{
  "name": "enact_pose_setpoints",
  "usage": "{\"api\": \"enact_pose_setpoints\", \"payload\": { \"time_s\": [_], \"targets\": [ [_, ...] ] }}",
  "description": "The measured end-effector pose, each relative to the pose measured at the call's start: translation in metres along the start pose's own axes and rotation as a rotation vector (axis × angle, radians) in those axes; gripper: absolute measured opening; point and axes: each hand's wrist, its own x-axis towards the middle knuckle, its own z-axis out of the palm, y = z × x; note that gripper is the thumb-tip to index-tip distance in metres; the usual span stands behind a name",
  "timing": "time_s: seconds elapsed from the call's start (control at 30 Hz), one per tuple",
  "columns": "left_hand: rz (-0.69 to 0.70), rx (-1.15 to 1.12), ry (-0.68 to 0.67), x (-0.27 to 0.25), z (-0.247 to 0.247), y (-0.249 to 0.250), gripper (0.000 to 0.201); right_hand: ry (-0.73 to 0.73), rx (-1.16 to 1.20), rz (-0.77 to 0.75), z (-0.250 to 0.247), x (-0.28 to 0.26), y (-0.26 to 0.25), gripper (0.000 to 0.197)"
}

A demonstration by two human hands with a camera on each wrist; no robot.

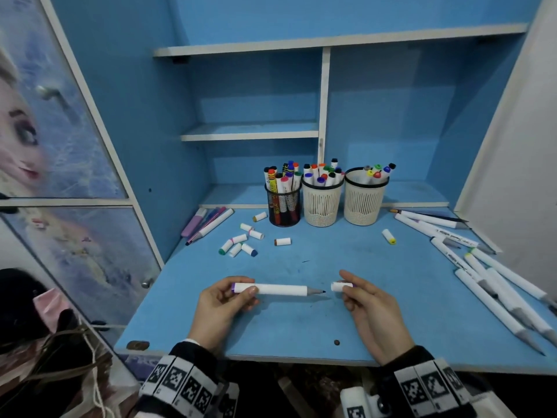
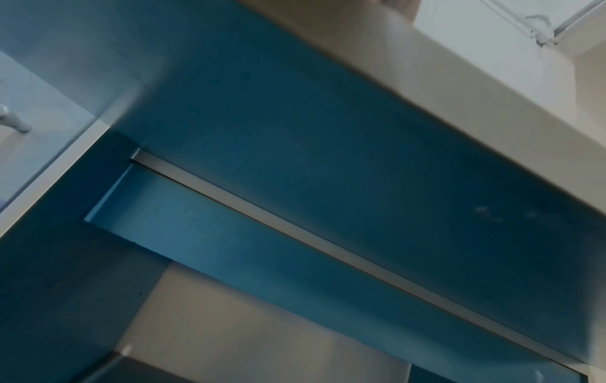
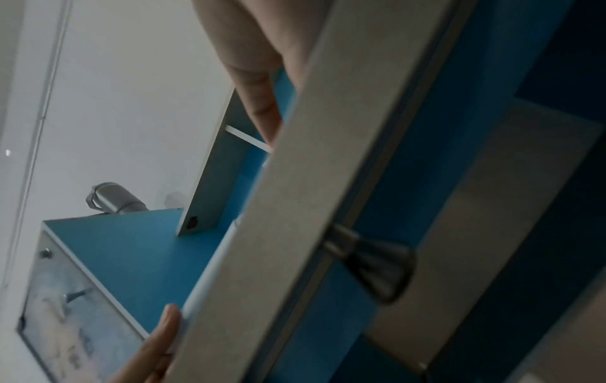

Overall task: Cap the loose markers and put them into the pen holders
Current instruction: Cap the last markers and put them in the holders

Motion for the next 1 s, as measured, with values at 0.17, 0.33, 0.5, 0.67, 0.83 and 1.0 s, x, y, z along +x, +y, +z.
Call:
{"api": "enact_pose_setpoints", "payload": {
  "time_s": [0.17,0.33,0.5,0.67,0.83,1.0],
  "targets": [
    [-0.003,0.032,-0.014,0.000,0.000,0.001,0.010,-0.066,-0.050,0.003,-0.003,-0.001,0.002,0.023],
    [-0.010,0.071,-0.039,-0.001,0.000,0.000,0.011,-0.141,-0.204,-0.057,-0.004,-0.003,0.007,0.021],
    [-0.029,0.088,-0.097,-0.001,-0.003,0.000,0.013,-0.206,-0.333,-0.097,-0.003,-0.006,0.008,0.016],
    [-0.029,0.076,-0.116,-0.001,-0.003,0.002,0.059,-0.196,-0.342,-0.110,-0.004,-0.007,0.008,0.016],
    [-0.021,0.102,-0.123,-0.002,-0.004,0.000,0.055,-0.175,-0.391,-0.110,-0.003,-0.008,0.007,0.018],
    [-0.029,0.137,-0.127,-0.005,-0.001,0.001,0.018,-0.176,-0.430,-0.112,-0.001,-0.011,0.006,0.017]
  ]
}}
